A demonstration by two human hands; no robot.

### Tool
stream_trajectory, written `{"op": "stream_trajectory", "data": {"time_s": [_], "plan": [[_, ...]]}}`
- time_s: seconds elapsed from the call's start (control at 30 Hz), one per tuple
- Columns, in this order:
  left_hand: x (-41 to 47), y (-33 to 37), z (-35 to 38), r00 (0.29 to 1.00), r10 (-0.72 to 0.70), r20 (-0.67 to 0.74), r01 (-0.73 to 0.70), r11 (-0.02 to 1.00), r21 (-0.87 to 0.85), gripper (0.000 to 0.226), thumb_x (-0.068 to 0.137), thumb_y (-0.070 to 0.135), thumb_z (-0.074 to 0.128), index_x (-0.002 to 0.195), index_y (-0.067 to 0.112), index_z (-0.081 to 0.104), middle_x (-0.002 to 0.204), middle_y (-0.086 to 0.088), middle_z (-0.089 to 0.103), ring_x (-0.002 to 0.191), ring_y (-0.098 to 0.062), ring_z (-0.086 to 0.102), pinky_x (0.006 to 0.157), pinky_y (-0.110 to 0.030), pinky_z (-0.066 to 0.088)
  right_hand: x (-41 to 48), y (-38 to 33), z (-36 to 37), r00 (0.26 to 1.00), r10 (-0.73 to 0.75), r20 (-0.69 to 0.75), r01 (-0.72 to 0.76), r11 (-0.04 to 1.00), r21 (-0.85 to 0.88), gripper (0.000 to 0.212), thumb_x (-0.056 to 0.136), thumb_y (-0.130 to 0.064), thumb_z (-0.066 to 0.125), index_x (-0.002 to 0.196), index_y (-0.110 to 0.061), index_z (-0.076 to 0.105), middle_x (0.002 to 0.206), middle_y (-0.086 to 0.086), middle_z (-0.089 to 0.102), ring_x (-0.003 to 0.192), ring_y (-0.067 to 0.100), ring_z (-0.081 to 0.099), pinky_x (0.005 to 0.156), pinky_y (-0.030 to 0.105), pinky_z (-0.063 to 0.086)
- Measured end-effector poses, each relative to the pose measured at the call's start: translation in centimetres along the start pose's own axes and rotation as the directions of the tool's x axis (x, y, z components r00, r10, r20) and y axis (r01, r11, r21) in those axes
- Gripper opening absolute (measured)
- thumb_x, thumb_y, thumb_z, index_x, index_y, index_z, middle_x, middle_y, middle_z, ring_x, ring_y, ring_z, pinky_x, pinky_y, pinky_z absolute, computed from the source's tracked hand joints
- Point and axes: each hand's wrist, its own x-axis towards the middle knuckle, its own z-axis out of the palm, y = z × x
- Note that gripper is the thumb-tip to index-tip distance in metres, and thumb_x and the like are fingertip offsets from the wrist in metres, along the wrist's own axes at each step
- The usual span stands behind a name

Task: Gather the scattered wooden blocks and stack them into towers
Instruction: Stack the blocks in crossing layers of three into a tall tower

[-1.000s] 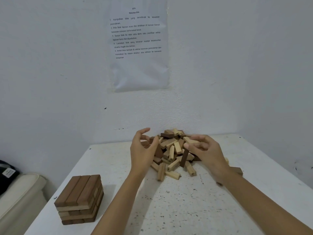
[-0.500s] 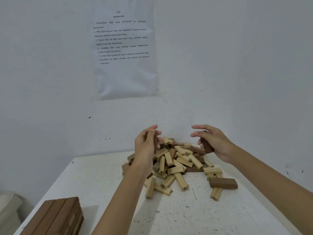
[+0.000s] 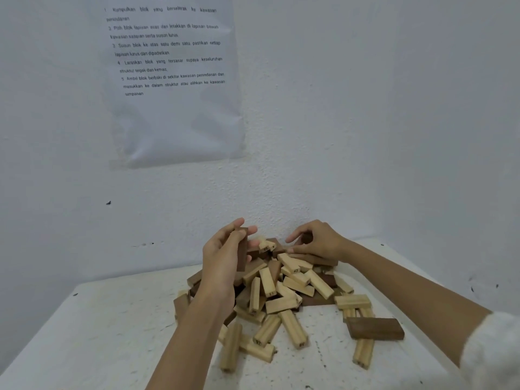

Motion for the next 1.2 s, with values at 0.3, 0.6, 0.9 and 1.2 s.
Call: {"op": "stream_trajectory", "data": {"time_s": [0.3,0.6,0.9,1.2], "plan": [[0.0,-0.5,-0.1,1.0,-0.01,0.004,0.01,1.0,0.01,0.026,0.095,0.011,0.056,0.12,0.017,0.06,0.105,0.003,0.072,0.09,-0.013,0.07,0.069,-0.017,0.055,-0.6,-0.5,-0.5,0.988,-0.02,-0.154,0.035,0.995,0.096,0.019,0.08,-0.012,0.077,0.098,-0.015,0.07,0.076,0.001,0.068,0.066,0.008,0.056,0.068,0.019,0.046],[-2.1,1.7,1.7,0.988,0.048,0.148,-0.064,0.992,0.106,0.024,0.095,0.009,0.054,0.116,0.017,0.062,0.107,0.002,0.071,0.087,-0.012,0.07,0.066,-0.019,0.057,-6.3,-4.9,-3.7,0.959,0.03,-0.281,0.095,0.902,0.421,0.028,0.088,-0.004,0.065,0.108,-0.023,0.066,0.088,0.004,0.064,0.078,0.012,0.056,0.07,0.026,0.047],[-8.3,2.4,2.6,0.955,0.019,0.296,-0.117,0.941,0.318,0.018,0.095,0.012,0.057,0.11,0.017,0.064,0.085,-0.002,0.066,0.068,-0.004,0.062,0.058,-0.017,0.052,-14.1,-8.6,-2.2,0.938,0.247,-0.243,-0.019,0.737,0.675,0.033,0.085,-0.009,0.071,0.115,-0.02,0.064,0.089,0.006,0.068,0.078,0.021,0.068,0.072,0.028,0.056],[-13.5,2.4,-1.0,0.933,-0.132,0.335,-0.045,0.881,0.471,0.014,0.094,0.01,0.057,0.105,0.011,0.066,0.093,-0.007,0.063,0.078,-0.01,0.07,0.071,-0.03,0.057,-20.0,-10.3,1.8,0.924,0.355,-0.139,-0.169,0.708,0.686,0.019,0.087,-0.007,0.068,0.106,-0.011,0.069,0.087,0.004,0.064,0.057,0.003,0.056,0.054,0.018,0.045]]}}
